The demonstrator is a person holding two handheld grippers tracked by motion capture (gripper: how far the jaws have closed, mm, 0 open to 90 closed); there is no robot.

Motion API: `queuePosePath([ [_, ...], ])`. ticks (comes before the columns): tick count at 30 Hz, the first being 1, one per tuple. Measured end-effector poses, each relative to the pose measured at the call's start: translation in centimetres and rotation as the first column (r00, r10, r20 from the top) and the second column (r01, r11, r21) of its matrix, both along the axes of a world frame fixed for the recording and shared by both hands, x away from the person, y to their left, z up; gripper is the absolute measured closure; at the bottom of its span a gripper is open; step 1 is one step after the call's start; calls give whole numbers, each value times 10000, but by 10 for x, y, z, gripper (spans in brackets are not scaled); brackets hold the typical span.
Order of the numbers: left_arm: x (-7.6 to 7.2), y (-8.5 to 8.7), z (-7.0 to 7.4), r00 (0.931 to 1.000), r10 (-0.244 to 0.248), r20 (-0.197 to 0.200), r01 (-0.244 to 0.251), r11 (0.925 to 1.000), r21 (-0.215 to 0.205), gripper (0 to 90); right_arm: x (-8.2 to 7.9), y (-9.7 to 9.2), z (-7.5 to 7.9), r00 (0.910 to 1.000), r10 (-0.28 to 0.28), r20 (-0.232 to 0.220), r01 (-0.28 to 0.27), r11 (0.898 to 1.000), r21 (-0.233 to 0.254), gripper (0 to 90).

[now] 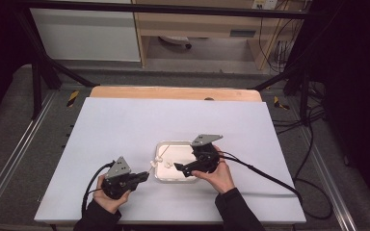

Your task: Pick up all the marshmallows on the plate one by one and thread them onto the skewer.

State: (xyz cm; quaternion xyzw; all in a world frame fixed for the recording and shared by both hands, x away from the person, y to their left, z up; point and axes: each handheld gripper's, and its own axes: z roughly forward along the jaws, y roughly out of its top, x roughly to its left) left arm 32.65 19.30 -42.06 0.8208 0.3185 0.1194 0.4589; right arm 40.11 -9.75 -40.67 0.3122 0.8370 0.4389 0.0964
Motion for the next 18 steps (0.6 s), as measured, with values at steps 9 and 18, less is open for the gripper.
queuePosePath([
  [9,4,5,0,10000,61,-52,-60,10000,71,885,8,27,-6,9999,79,82,-74,9980,-623,64],
  [18,8,12,0,9998,198,-67,-197,9997,110,885,15,43,-18,9993,346,115,-334,9948,-958,221],
])
